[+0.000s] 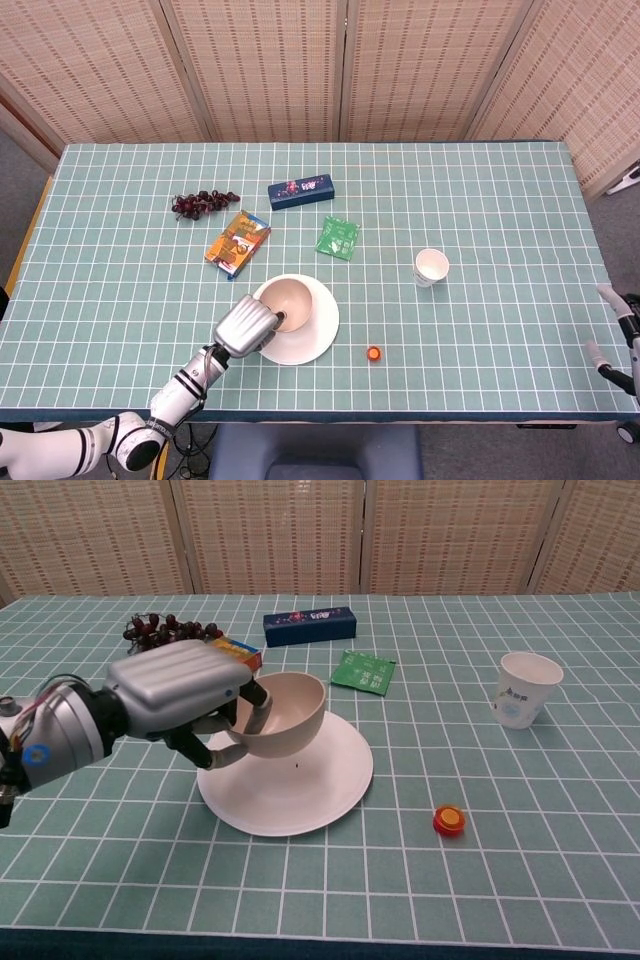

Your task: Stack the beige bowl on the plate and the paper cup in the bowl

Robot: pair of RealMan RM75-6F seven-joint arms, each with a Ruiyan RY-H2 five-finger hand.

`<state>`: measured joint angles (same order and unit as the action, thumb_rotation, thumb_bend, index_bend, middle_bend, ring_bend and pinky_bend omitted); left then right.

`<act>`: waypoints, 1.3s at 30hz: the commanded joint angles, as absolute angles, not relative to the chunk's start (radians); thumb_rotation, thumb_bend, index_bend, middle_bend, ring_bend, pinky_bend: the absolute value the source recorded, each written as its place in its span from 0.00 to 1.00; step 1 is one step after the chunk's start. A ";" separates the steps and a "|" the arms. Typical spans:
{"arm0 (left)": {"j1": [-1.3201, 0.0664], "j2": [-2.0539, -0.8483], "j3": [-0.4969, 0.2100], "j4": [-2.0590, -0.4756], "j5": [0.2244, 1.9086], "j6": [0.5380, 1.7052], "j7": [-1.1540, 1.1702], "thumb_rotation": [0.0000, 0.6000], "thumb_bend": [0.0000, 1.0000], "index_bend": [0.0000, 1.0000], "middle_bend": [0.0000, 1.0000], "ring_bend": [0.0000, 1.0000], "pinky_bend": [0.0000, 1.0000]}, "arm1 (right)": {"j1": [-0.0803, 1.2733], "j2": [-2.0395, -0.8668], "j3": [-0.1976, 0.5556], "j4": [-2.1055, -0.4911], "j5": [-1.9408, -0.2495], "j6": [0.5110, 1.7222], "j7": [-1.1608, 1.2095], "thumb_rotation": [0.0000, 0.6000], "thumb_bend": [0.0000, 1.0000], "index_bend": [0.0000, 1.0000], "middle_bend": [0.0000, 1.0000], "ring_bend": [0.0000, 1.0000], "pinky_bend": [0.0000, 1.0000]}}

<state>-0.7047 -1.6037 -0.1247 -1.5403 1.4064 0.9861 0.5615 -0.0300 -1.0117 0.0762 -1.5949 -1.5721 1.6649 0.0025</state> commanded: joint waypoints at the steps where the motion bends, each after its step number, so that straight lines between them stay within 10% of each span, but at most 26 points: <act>1: -0.722 -1.625 -0.130 -1.530 1.382 0.974 0.604 1.00 0.45 0.59 0.97 0.89 0.99 | -0.033 -1.011 0.076 -1.593 -1.572 1.668 0.005 1.00 0.29 0.15 0.25 0.19 0.33; 17: -0.738 -1.688 -0.109 -1.529 1.293 1.000 0.776 1.00 0.44 0.49 0.93 0.87 0.99 | -0.038 -1.027 0.078 -1.566 -1.565 1.671 0.031 1.00 0.29 0.15 0.25 0.19 0.33; 29: -0.681 -1.650 -0.069 -1.687 1.269 1.134 0.930 1.00 0.23 0.22 0.60 0.59 0.95 | -0.040 -1.030 0.081 -1.553 -1.567 1.678 0.045 1.00 0.29 0.15 0.25 0.20 0.33; 39: -0.564 -1.478 -0.009 -1.833 1.362 1.301 0.842 1.00 0.22 0.23 0.43 0.46 0.72 | -0.040 -1.003 0.078 -1.576 -1.557 1.660 0.025 1.00 0.29 0.15 0.25 0.20 0.33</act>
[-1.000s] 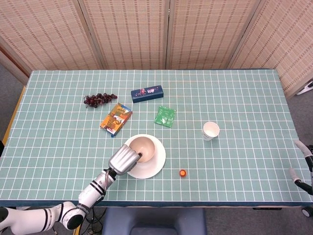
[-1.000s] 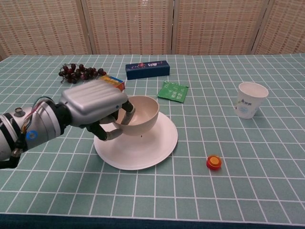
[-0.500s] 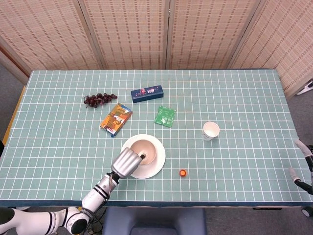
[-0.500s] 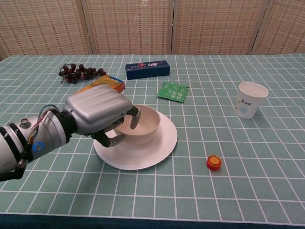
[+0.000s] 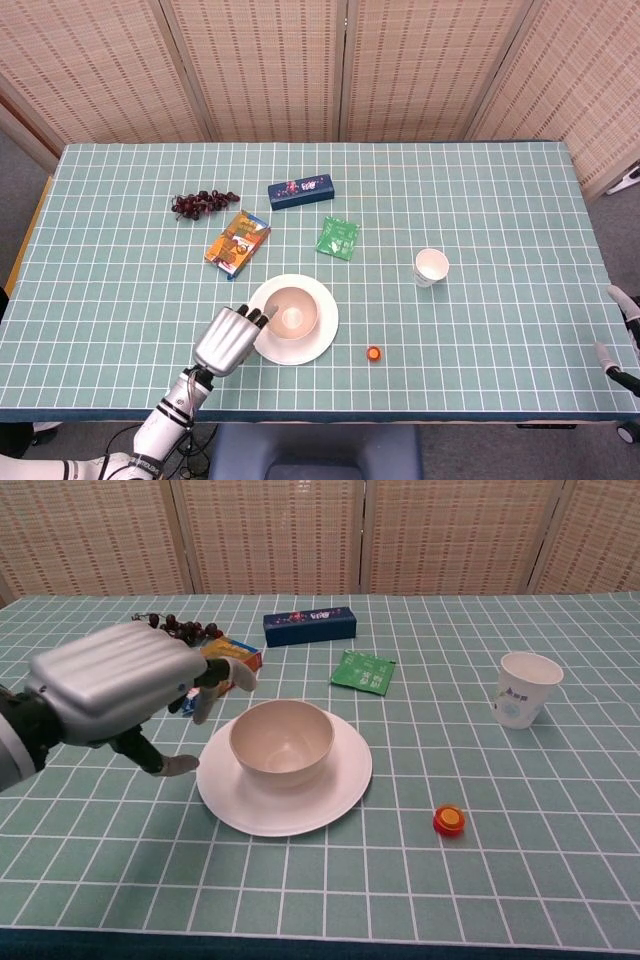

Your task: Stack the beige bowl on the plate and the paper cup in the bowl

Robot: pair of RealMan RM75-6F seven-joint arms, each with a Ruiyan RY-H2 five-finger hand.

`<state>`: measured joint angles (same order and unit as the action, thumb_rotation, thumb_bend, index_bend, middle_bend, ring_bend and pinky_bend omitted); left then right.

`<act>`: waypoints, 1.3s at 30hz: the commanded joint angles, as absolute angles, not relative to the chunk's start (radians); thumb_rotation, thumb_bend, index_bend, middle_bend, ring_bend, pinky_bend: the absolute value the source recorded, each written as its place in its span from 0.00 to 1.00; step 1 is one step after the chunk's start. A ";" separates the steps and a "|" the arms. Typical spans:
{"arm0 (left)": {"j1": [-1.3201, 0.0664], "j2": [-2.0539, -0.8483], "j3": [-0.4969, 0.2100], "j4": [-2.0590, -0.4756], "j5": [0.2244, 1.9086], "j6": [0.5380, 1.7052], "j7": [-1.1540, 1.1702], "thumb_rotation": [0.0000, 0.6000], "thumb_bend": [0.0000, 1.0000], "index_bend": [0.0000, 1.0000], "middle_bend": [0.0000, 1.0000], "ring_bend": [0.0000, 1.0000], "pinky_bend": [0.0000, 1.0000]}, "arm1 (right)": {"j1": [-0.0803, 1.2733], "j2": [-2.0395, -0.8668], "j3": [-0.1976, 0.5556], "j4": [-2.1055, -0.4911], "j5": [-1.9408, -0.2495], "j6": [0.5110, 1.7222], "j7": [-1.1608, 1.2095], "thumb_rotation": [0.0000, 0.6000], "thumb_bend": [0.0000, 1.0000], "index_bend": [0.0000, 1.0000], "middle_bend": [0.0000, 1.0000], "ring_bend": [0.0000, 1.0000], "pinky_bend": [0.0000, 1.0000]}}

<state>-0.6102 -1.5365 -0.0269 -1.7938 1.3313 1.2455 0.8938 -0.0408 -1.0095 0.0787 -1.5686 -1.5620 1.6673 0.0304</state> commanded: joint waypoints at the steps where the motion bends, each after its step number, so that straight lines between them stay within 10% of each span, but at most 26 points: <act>1: -0.551 -1.461 -0.008 -1.837 1.370 1.318 0.822 1.00 0.22 0.23 0.43 0.46 0.72 | -0.039 -1.000 0.077 -1.580 -1.555 1.656 0.023 1.00 0.29 0.15 0.25 0.20 0.33; 20: -0.297 -1.294 -0.028 -1.718 1.317 1.548 0.450 1.00 0.22 0.29 0.40 0.39 0.52 | 0.112 -0.961 0.092 -1.652 -1.515 1.399 -0.098 1.00 0.24 0.15 0.24 0.18 0.33; 39: -0.227 -1.256 -0.056 -1.670 1.340 1.549 0.341 1.00 0.22 0.29 0.37 0.35 0.45 | 0.514 -1.148 0.195 -1.569 -1.249 0.856 -0.274 1.00 0.05 0.00 0.00 0.00 0.22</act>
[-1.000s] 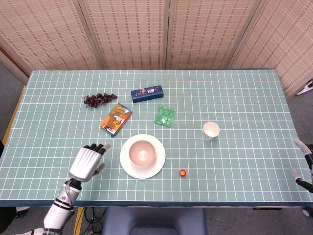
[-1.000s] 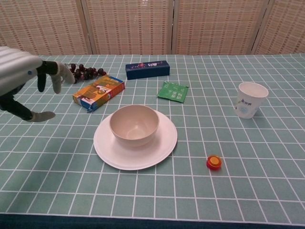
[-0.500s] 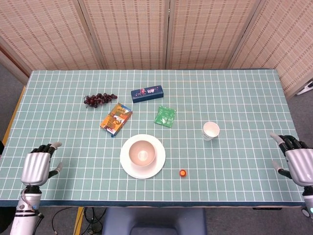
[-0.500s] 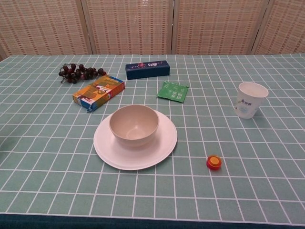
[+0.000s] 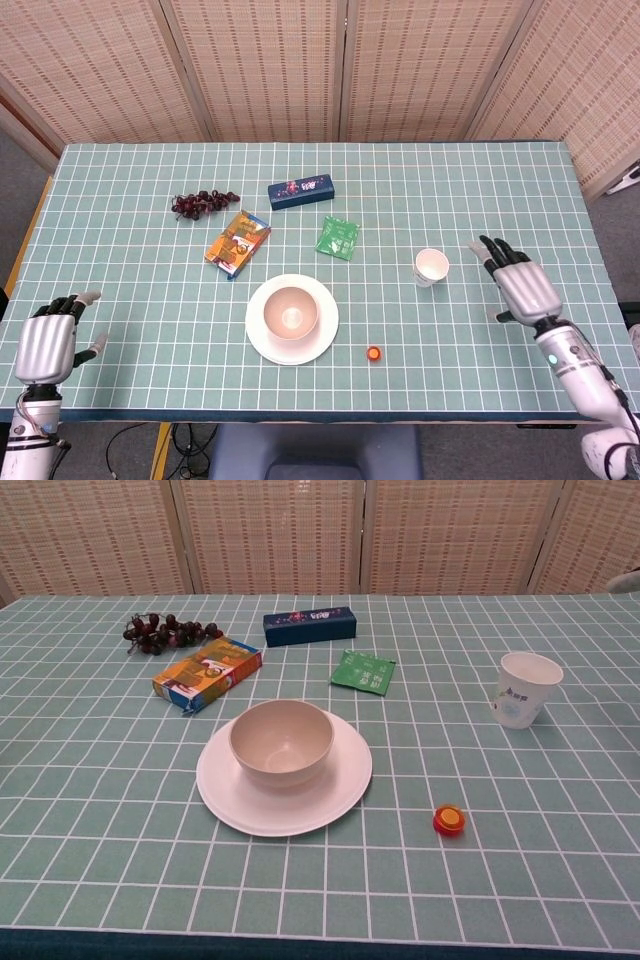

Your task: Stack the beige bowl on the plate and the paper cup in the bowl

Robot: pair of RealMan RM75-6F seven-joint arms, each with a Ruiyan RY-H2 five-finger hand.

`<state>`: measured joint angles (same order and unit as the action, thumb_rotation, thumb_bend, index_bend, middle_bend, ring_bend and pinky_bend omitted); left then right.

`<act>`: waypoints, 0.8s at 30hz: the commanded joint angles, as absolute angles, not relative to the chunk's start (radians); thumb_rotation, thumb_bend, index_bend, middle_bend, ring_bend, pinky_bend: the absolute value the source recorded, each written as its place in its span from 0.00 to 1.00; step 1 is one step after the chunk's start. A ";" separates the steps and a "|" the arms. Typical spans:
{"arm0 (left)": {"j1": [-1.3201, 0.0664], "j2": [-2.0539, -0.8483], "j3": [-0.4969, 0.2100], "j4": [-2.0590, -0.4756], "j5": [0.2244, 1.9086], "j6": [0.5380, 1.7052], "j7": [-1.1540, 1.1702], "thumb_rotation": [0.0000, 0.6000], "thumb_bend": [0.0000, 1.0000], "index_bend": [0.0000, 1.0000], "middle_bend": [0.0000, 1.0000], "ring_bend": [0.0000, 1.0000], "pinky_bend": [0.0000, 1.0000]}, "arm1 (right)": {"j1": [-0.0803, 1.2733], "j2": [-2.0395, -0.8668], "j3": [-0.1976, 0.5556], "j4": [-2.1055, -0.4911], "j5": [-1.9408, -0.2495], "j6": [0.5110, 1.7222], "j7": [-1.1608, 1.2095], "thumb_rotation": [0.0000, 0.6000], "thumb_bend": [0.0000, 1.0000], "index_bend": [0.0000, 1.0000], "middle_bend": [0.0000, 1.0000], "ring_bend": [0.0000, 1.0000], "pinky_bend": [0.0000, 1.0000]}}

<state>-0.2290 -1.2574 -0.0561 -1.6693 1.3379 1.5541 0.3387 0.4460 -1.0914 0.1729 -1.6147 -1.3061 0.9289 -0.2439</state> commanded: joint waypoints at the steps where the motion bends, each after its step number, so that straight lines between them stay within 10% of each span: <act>1: -0.226 -1.255 -0.056 -1.671 1.340 1.546 0.342 1.00 0.22 0.29 0.37 0.35 0.45 | 0.530 -1.161 0.197 -1.558 -1.237 0.839 -0.280 1.00 0.05 0.00 0.00 0.00 0.22; 24: -0.183 -1.248 -0.063 -1.661 1.364 1.528 0.326 1.00 0.22 0.28 0.35 0.34 0.44 | 0.760 -1.415 0.175 -1.254 -1.064 0.644 -0.310 1.00 0.30 0.11 0.19 0.11 0.40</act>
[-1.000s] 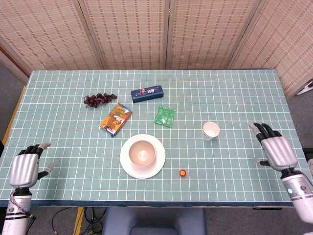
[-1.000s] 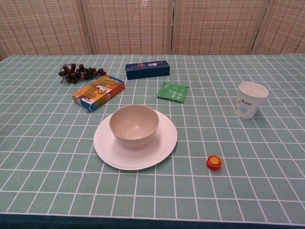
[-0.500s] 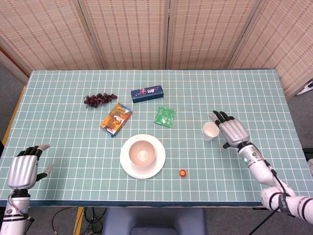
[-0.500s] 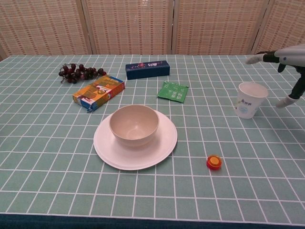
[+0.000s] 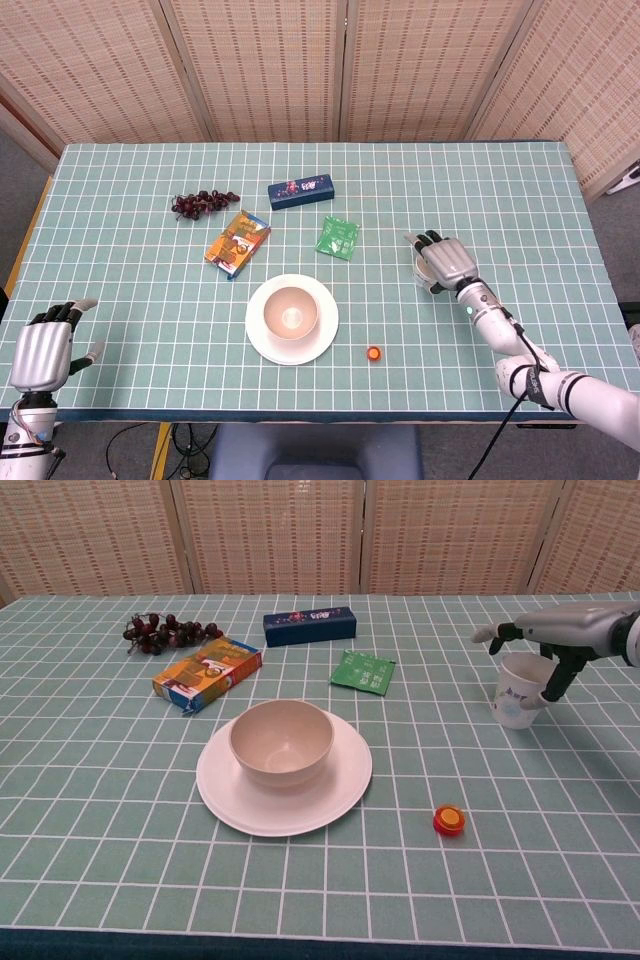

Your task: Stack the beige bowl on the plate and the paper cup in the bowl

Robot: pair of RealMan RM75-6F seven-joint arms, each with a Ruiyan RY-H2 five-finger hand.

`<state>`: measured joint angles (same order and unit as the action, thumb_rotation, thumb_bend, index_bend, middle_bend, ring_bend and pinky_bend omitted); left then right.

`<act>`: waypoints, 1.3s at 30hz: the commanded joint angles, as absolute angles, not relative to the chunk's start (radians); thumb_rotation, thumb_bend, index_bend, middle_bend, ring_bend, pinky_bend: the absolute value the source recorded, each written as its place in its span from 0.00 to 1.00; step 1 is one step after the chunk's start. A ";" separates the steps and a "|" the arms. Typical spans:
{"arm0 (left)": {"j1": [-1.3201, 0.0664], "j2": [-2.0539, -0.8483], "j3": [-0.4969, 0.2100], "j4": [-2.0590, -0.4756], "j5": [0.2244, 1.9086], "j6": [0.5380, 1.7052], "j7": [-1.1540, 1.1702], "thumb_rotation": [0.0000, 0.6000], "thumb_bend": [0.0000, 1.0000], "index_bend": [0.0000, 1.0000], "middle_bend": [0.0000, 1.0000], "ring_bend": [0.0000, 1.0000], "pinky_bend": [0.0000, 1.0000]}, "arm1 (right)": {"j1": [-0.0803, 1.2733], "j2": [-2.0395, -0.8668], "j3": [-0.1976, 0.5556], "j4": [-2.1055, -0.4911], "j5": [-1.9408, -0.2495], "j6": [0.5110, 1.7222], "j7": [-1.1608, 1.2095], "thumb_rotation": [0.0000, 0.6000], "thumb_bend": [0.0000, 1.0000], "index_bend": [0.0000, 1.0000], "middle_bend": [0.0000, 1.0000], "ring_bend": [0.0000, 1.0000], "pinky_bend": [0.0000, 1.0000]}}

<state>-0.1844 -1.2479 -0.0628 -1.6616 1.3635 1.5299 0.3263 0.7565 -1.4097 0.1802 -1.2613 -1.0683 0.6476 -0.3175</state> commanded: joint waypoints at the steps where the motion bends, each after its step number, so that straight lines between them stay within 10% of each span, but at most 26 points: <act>1: -0.182 -1.248 -0.065 -1.660 1.364 1.527 0.326 1.00 0.22 0.28 0.35 0.34 0.44 | 0.761 -1.418 0.171 -1.249 -1.064 0.643 -0.305 1.00 0.31 0.13 0.19 0.12 0.41; 22: -0.172 -1.247 -0.084 -1.657 1.366 1.512 0.334 1.00 0.22 0.28 0.35 0.34 0.44 | 0.808 -1.286 0.209 -1.535 -1.172 0.710 -0.230 1.00 0.39 0.24 0.27 0.20 0.52; 39: -0.155 -1.241 -0.084 -1.660 1.383 1.518 0.328 1.00 0.22 0.28 0.35 0.34 0.44 | 1.040 -1.466 0.267 -1.559 -1.109 0.633 -0.283 1.00 0.39 0.24 0.27 0.20 0.52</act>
<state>-0.1553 -1.2411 -0.0836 -1.6606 1.3835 1.5182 0.3284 1.0308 -1.4574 0.2643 -1.5569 -1.1141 0.6325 -0.2799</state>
